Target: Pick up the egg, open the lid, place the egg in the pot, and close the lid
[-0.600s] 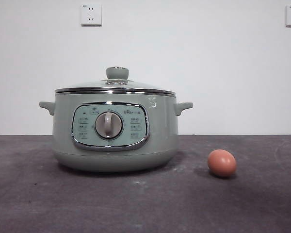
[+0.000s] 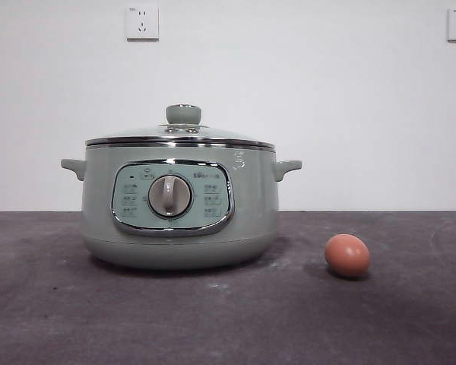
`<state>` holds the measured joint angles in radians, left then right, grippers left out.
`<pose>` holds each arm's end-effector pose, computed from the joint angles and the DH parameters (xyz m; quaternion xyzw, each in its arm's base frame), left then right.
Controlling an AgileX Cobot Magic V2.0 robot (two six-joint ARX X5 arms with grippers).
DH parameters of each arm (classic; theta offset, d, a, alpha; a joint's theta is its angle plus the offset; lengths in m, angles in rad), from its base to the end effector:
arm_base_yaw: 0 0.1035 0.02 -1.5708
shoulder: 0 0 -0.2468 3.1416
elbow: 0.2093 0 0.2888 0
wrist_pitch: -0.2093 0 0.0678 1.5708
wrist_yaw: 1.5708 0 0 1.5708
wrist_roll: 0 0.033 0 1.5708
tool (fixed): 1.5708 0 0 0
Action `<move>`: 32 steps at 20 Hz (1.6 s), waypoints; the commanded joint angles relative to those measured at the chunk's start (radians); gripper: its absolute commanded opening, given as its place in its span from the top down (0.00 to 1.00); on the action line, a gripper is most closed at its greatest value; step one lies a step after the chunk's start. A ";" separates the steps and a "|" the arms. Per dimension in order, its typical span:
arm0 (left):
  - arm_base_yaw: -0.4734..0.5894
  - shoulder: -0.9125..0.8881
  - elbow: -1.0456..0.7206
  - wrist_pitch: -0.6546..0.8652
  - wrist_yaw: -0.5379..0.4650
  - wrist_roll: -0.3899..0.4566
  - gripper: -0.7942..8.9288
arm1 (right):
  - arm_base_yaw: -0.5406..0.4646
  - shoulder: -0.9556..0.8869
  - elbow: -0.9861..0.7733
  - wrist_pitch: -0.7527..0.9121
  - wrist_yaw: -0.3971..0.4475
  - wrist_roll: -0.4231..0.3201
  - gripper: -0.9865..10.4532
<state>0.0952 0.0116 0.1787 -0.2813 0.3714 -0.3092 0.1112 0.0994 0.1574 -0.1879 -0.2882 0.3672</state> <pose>0.1402 0.0014 0.2013 -0.1653 0.0760 -0.1272 0.9750 0.1496 0.0261 0.1914 0.1842 0.0997 0.1828 0.9606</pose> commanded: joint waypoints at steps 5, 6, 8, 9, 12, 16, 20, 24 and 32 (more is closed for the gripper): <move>0.003 0.076 0.145 -0.121 0.110 0.030 0.93 | 0.001 0.163 0.214 -0.160 -0.058 -0.072 0.92; 0.002 0.095 0.168 -0.140 0.135 0.034 0.93 | 0.002 0.194 0.258 -0.200 -0.081 -0.099 0.92; 0.003 0.134 0.212 -0.178 0.182 0.060 0.93 | 0.002 0.255 0.343 -0.285 -0.109 -0.157 0.92; 0.002 0.157 0.238 -0.201 0.202 0.076 0.93 | 0.002 0.288 0.390 -0.335 -0.120 -0.191 0.92; 0.002 0.225 0.317 -0.282 0.266 0.135 0.93 | 0.002 0.383 0.526 -0.494 -0.161 -0.302 0.92; 0.002 0.309 0.425 -0.390 0.339 0.210 0.93 | 0.002 0.501 0.691 -0.694 -0.185 -0.423 0.92; 0.002 0.377 0.520 -0.504 0.382 0.277 0.93 | 0.002 0.589 0.811 -0.844 -0.185 -0.489 0.92; 0.002 0.444 0.619 -0.693 0.393 0.380 0.93 | 0.002 0.660 0.893 -1.000 -0.184 -0.546 0.92; 0.002 0.471 0.644 -0.759 0.386 0.408 0.49 | 0.002 0.682 0.893 -0.999 -0.177 -0.520 0.66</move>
<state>0.0952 0.4835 0.8192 -1.0443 0.7559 0.0872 0.1120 0.7807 1.0496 -1.1915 -0.4679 -0.1654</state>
